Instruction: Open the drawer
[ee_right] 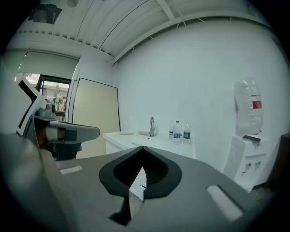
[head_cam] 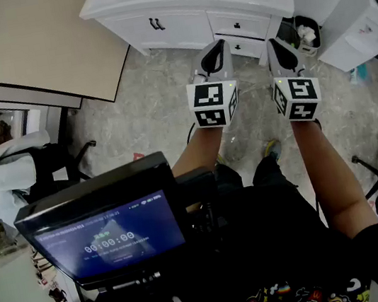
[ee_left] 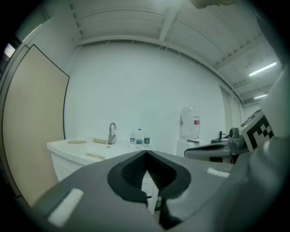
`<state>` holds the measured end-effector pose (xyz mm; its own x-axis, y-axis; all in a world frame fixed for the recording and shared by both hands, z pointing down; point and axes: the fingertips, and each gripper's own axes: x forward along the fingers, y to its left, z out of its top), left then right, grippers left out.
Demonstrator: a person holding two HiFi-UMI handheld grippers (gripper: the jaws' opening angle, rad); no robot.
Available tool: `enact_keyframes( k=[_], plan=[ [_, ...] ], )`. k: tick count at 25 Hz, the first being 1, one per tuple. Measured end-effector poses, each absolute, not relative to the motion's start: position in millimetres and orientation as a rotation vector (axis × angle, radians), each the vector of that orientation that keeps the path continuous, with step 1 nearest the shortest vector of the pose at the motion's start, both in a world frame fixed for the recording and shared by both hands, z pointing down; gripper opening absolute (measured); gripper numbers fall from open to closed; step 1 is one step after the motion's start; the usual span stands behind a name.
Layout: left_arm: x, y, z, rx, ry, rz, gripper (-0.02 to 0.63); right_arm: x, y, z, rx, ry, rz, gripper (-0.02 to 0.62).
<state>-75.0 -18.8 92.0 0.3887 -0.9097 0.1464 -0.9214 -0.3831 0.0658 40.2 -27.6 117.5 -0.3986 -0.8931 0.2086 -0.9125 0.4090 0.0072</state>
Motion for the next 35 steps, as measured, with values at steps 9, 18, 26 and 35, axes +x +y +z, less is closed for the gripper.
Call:
enact_keyframes(
  k=[9, 18, 26, 35],
  plan=[
    [-60.6, -24.9, 90.6, 2.501, -1.657, 0.127, 0.0, 55.7, -31.6, 116.3, 1.611, -2.491, 0.164, 0.024],
    [-19.1, -53.5, 129.4, 2.479, -1.665, 0.173, 0.001, 95.1, -56.2, 146.5, 1.562, -2.515, 0.201, 0.023],
    [-0.1, -118.1, 204.9, 2.442, -1.681, 0.218, 0.066, 99.1, -102.5, 187.6, 1.487, -2.567, 0.193, 0.024],
    [-4.1, -245.9, 383.8, 2.417, -1.636, 0.347, 0.132, 110.5, -188.3, 333.2, 1.585, -2.512, 0.225, 0.023]
  ],
)
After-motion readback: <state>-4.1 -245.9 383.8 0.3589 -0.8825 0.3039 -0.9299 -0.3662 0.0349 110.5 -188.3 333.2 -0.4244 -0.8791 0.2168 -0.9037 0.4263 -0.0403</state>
